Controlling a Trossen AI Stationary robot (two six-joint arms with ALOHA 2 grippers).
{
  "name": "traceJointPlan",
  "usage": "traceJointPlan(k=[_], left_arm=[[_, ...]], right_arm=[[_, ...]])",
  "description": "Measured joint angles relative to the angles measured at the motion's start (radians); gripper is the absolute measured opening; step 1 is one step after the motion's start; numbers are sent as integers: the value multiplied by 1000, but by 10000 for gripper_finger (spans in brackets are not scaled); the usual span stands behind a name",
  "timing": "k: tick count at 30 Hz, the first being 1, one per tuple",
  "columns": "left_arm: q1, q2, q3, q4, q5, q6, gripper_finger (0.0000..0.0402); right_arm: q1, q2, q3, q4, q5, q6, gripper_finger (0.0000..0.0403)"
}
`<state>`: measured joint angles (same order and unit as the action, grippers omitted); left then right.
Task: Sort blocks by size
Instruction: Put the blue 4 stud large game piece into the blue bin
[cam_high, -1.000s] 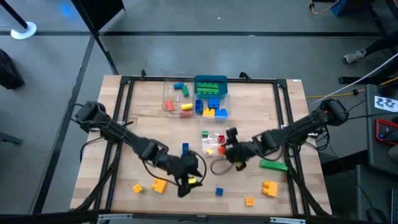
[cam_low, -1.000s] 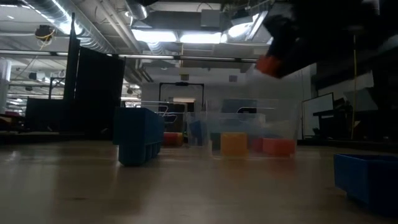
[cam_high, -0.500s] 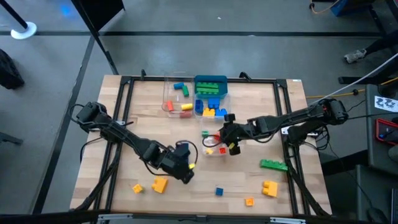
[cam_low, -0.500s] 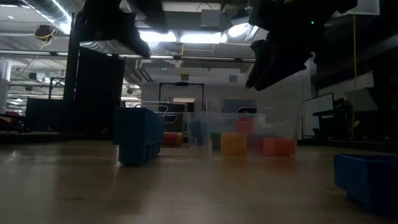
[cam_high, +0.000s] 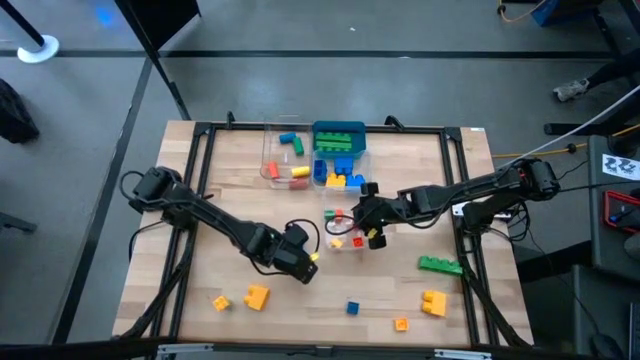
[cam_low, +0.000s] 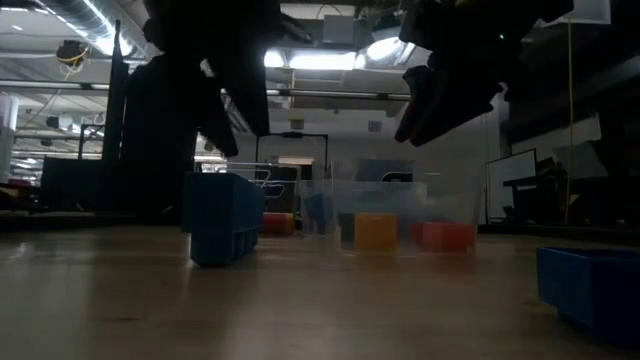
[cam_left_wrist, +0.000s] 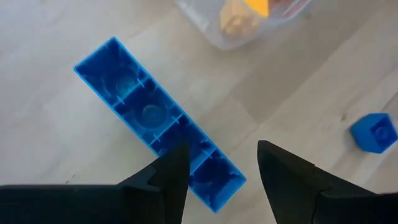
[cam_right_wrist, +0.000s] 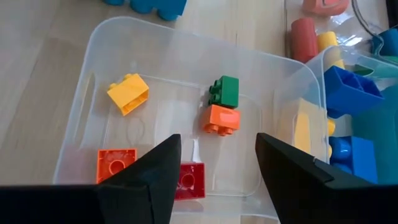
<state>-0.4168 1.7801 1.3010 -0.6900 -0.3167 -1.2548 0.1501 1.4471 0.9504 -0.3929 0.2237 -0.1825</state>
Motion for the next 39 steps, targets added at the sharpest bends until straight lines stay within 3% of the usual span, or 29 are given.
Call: traceJointPlan(k=[11,24,28,35,39], left_arm=[[6,59,0,3,23,-8,170],[66,117,0,-12,118,-2,165],[75,110,0,-8,121,35,127],[79,108,0,-5,134,109,16],[79,107,0,-7,134,114,14]], right_arm=[[1,0,10,-20,-1,2,209],[1,-1,397,-531,-8,2,209],[1,-5,524,-679,-7,2,209],[1,-71,639,-893,-6,100,209],[1,-138,639,-977,-7,190,209]])
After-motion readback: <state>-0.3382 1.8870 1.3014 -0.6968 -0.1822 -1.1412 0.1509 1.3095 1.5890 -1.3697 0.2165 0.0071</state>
